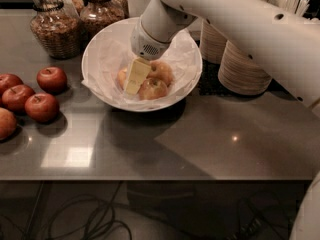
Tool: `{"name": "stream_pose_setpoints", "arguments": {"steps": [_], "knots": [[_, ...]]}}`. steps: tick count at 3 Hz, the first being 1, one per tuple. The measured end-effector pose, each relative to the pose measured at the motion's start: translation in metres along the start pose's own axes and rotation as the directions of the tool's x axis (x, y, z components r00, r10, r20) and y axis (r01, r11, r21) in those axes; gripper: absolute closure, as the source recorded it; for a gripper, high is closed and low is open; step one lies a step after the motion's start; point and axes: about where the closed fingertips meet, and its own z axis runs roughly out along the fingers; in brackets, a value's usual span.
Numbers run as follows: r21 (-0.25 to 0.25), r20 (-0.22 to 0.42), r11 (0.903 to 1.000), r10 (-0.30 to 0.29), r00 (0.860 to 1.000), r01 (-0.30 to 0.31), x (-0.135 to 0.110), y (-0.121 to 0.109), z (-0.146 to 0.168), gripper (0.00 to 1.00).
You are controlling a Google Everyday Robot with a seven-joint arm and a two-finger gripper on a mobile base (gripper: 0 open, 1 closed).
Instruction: Pick apple from white bowl
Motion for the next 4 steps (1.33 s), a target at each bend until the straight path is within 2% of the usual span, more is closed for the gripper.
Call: {"name": "stream_pose_setpoints", "arguments": {"steps": [4], "knots": [[-0.039,-0.008,0.9989,0.026,1.0,-0.026,0.013,0.007,0.026,0.15]]}}
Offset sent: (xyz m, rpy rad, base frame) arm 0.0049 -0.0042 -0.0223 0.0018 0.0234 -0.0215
